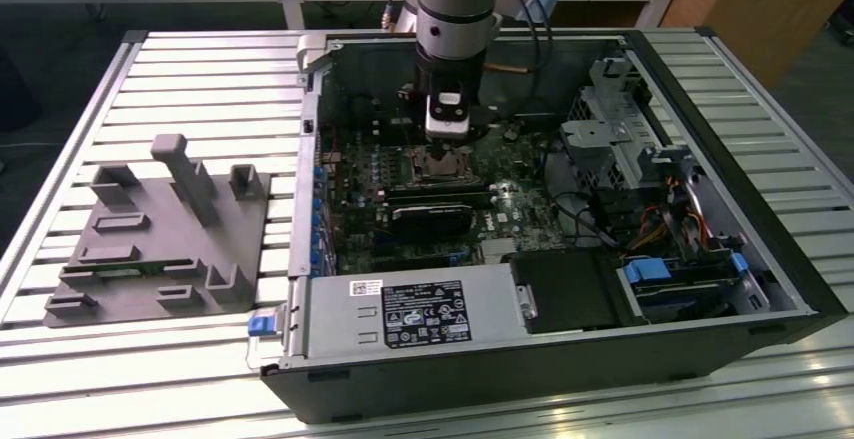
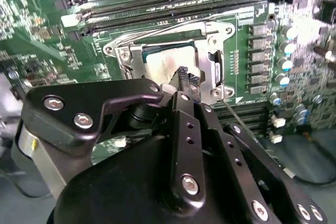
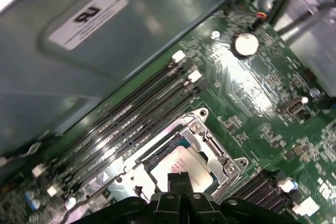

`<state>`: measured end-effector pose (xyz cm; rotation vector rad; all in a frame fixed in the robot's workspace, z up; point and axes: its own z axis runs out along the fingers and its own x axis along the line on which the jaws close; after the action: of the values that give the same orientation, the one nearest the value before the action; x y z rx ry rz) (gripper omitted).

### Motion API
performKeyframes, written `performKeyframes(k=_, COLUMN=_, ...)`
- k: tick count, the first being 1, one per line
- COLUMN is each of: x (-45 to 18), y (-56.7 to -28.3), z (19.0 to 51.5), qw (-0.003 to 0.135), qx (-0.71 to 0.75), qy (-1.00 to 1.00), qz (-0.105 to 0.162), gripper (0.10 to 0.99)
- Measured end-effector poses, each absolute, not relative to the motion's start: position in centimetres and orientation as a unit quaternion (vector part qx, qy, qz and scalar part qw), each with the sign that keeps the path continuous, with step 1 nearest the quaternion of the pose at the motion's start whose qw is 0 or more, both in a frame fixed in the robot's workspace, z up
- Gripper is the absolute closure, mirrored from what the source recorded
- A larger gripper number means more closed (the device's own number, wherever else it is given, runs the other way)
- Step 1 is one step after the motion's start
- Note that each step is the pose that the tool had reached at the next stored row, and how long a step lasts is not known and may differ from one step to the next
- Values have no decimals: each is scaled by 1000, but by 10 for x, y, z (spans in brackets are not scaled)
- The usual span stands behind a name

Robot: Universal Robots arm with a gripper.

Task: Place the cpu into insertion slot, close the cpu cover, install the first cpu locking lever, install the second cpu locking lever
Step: 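Close the cpu cover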

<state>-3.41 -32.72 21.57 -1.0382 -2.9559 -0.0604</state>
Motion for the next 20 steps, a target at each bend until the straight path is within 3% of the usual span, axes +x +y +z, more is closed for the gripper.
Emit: performKeyframes(k=20, x=-34, y=-327, z=215, qw=5, qx=-160, qy=-987, qz=-16, gripper=980)
